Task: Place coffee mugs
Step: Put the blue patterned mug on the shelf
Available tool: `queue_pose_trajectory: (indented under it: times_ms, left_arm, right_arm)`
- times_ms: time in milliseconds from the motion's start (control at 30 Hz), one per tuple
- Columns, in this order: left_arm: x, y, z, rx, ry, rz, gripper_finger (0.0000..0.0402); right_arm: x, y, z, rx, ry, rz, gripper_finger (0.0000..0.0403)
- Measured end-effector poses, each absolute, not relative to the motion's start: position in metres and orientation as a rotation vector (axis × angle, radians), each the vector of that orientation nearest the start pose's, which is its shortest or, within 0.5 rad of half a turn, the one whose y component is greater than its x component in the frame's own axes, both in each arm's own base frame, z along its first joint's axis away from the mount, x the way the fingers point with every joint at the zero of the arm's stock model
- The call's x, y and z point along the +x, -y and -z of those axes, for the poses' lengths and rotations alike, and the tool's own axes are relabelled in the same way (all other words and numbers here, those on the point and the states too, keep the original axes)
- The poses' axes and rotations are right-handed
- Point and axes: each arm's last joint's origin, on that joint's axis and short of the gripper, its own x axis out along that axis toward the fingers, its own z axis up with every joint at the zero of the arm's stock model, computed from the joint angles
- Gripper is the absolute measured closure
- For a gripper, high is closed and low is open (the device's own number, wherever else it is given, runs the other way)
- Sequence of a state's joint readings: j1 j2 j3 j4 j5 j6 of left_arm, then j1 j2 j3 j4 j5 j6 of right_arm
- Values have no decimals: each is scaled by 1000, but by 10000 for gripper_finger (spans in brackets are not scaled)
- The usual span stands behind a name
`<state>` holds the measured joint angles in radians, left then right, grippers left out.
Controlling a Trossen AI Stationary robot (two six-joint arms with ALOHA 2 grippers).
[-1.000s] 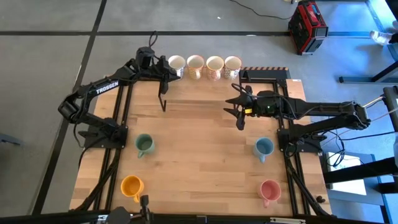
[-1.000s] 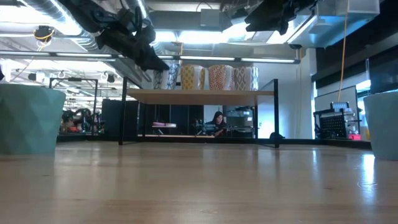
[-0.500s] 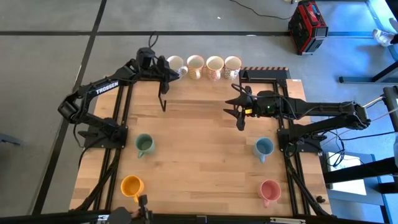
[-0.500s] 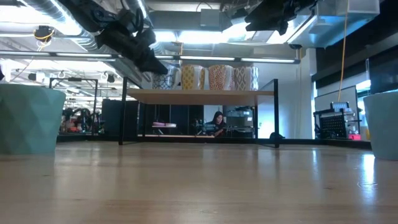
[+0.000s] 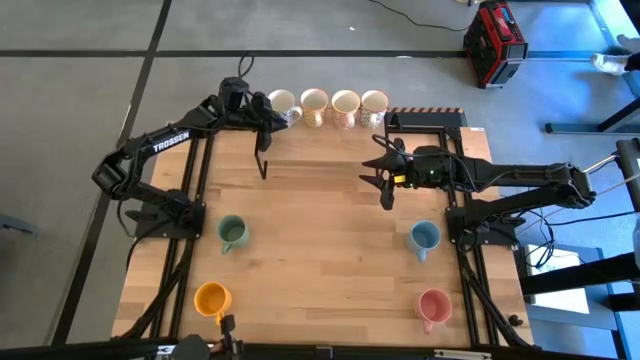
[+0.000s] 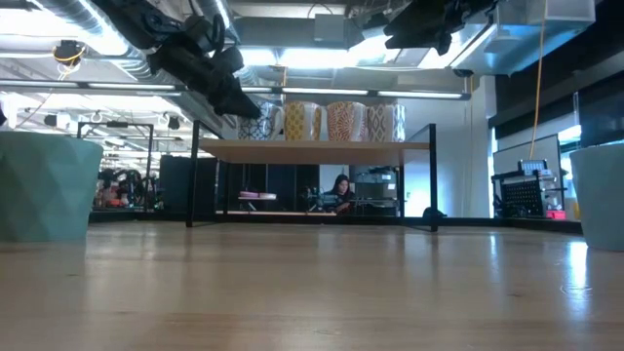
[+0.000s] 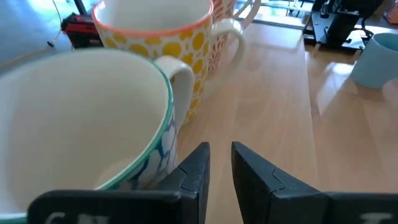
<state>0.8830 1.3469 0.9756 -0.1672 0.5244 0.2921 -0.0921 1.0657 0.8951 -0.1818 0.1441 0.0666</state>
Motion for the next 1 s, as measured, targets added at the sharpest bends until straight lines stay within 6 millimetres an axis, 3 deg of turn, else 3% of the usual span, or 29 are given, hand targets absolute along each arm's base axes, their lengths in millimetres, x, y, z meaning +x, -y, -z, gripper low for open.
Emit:
queue_pose_trajectory:
  times_ms: [433, 600, 800, 900, 1000]
  left_arm:
    - [186, -188, -316, 34, -362, -291, 340]
    - [192, -183, -320, 4, -376, -401, 334]
    - [205, -181, -354, 29, -357, -509, 276]
    - [212, -189, -362, -61, -440, -632, 241]
    - [222, -197, -367, -151, -597, -607, 222]
  right_arm:
    - [233, 26, -319, 43, -347, 243, 237]
    - [233, 26, -319, 42, -348, 243, 237]
    - [233, 26, -319, 37, -351, 237, 237]
    - [233, 26, -318, 35, -356, 237, 237]
    - [232, 25, -317, 35, -366, 236, 237]
